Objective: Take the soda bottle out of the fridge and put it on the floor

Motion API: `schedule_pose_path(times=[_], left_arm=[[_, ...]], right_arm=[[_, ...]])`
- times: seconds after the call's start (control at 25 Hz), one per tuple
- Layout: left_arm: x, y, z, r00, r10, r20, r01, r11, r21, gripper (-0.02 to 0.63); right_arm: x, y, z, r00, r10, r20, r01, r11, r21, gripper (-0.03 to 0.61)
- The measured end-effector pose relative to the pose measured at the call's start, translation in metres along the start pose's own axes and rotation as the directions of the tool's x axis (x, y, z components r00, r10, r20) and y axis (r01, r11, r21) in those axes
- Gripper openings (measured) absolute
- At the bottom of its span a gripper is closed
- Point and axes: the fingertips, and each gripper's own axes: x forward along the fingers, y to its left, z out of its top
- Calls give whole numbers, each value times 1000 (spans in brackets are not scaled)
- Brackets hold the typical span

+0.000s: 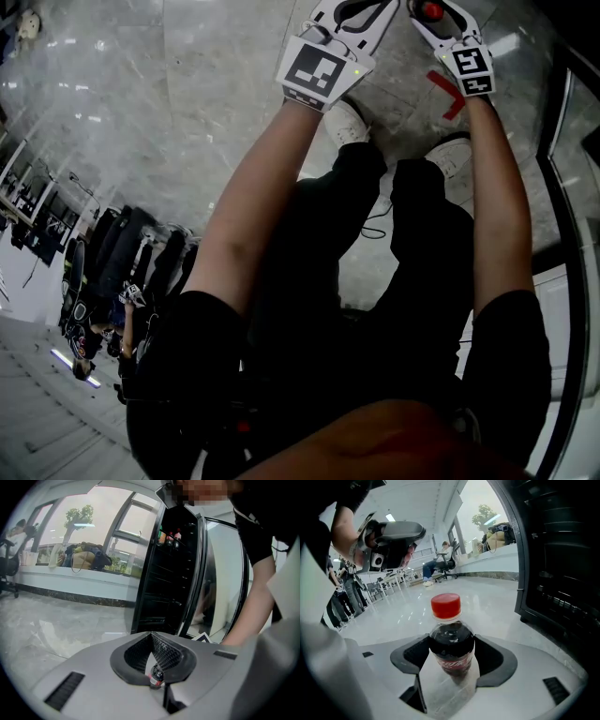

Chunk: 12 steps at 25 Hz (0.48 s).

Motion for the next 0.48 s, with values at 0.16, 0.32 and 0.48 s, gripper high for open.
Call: schedule_pose_path(times=[0.16, 0.32, 0.48], left_arm=[[-8, -2, 10, 1000, 0, -8, 0, 1000, -5, 2], [-23, -16, 35, 1000, -7, -8, 6, 1000, -13, 2], [-48, -30, 87, 1000, 4, 0, -4, 1000, -23, 2]], right_arm=[[-5, 10, 13, 1000, 23, -19, -23, 1000, -7, 311], [-34, 16, 39, 1000, 6, -26, -7, 1000, -13, 311], [-86, 28, 88, 1000, 1, -20, -1, 1000, -5, 310]])
